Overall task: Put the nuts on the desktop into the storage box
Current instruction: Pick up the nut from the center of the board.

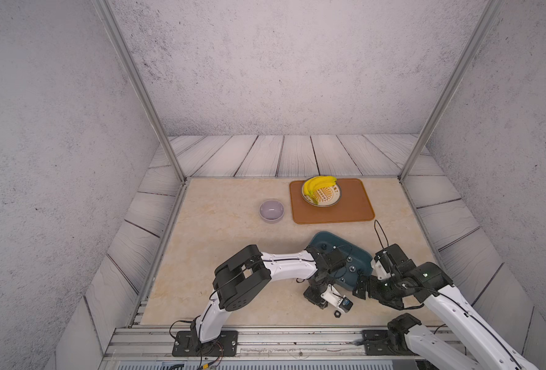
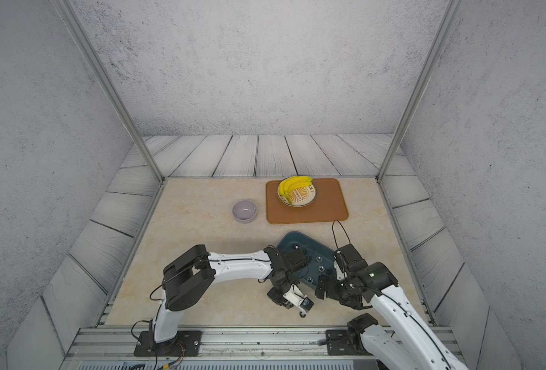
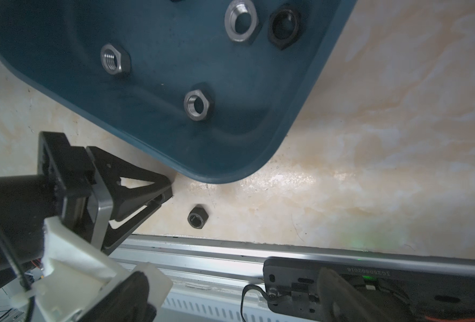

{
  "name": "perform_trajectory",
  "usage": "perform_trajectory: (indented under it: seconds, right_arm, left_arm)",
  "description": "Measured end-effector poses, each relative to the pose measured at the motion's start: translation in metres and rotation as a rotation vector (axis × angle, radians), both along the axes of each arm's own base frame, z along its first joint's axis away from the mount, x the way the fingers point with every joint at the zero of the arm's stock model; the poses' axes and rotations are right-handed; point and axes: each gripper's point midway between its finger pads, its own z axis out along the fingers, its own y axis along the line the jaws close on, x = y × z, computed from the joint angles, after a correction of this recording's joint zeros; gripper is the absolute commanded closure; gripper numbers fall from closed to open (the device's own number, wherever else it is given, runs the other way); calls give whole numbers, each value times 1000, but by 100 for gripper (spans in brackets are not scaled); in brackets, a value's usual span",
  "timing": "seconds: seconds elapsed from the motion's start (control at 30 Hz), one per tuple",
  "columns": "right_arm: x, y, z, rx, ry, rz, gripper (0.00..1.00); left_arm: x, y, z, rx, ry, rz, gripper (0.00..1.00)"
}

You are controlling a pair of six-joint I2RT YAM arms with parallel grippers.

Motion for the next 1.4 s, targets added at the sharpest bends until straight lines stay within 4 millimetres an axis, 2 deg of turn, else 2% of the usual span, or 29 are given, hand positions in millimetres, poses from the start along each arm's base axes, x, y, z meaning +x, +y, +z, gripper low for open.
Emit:
perform_trajectory:
  seconds: [0.17, 0.43, 0.67, 0.8, 0.9, 1.13, 1.4]
  right_arm:
    - [0, 0, 0, 0, -1, 3, 1]
    - [0, 0, 0, 0, -2, 3, 1]
    - [2, 1, 4, 6, -16, 3, 1]
    - [7, 2, 16, 23, -68, 4, 1]
    - [12, 1, 28, 29, -127, -1, 1]
    - [26, -3, 54, 46, -286, -23, 1]
    - [44, -13, 75, 21, -439, -70, 1]
  left_arm:
    - [1, 0, 0, 1, -5, 1, 74]
    - [0, 4, 1, 18, -4, -2, 77]
    - [-1, 10, 16, 61, 13, -5, 77]
    - [1, 7, 34, 51, 16, 1, 77]
    - [7, 2, 55, 15, 16, 15, 77]
    - [33, -6, 108, -84, -10, 87, 77]
    - [66, -10, 136, -136, -25, 171, 77]
